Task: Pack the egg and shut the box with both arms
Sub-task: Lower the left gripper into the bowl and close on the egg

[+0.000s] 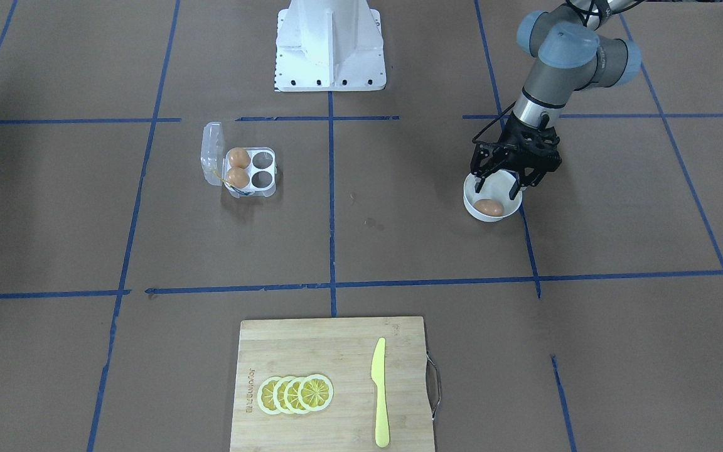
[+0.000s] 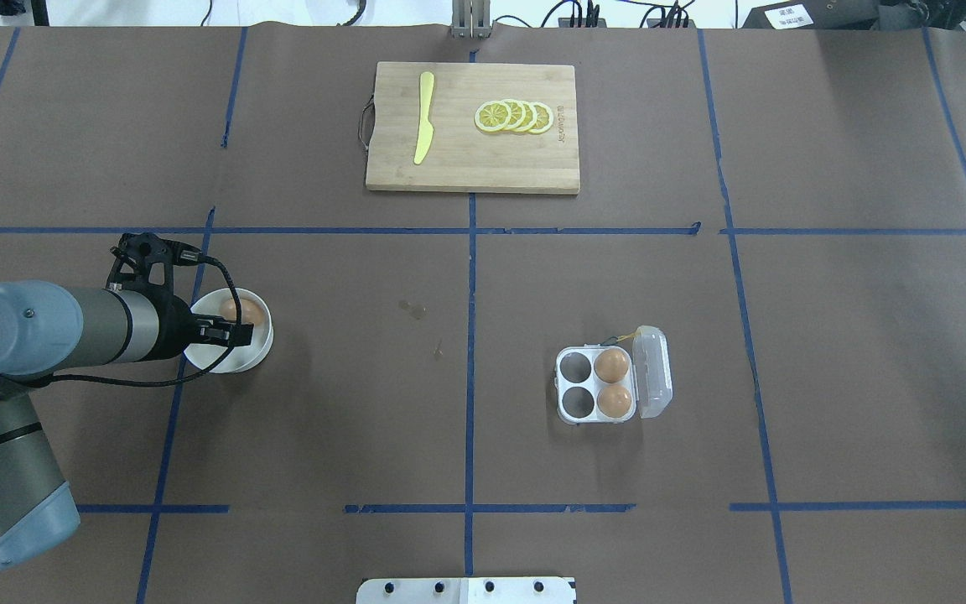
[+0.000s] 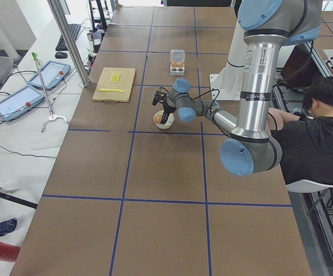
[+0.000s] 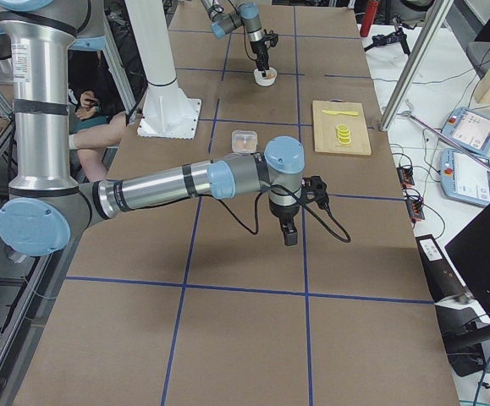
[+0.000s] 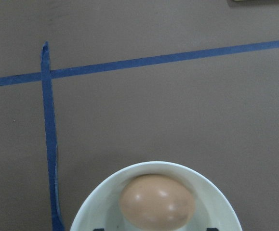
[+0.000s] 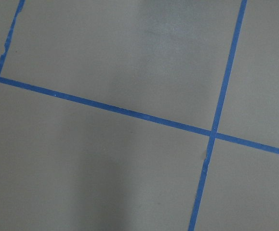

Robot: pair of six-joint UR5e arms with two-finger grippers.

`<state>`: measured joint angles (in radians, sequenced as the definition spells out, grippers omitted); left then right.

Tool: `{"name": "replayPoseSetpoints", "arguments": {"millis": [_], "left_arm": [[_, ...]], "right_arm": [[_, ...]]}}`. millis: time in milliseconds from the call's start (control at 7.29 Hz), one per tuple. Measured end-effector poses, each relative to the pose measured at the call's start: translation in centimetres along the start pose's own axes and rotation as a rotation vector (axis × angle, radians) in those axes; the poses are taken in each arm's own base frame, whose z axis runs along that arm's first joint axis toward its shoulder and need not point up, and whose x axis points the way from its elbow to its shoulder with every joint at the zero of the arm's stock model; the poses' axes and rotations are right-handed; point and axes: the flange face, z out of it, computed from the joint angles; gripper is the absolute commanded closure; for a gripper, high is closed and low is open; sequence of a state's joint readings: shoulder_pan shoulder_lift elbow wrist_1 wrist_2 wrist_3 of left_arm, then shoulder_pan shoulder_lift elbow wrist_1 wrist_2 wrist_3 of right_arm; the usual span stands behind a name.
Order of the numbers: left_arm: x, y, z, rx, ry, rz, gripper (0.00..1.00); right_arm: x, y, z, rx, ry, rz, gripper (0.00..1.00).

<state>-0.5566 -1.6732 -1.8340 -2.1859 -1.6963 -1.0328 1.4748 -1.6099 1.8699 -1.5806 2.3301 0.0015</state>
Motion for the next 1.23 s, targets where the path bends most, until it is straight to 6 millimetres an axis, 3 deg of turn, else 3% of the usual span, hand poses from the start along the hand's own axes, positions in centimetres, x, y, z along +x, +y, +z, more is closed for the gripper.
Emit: {"name": "replayPoseSetpoints", "arguments": {"millis": [686, 1234], "left_arm": [[0.2, -0.3, 1.8, -0.009, -0.016, -0.001, 0.23], [0.3, -0.4, 2.2, -0.010, -0.020, 0.000, 0.16]], "right_arm": [[0.5, 0.4, -0.2, 0.003, 0.003, 0.010, 0.00], [0.7, 0.6, -0.3, 0.003, 0.002, 0.014, 0.00]]}}
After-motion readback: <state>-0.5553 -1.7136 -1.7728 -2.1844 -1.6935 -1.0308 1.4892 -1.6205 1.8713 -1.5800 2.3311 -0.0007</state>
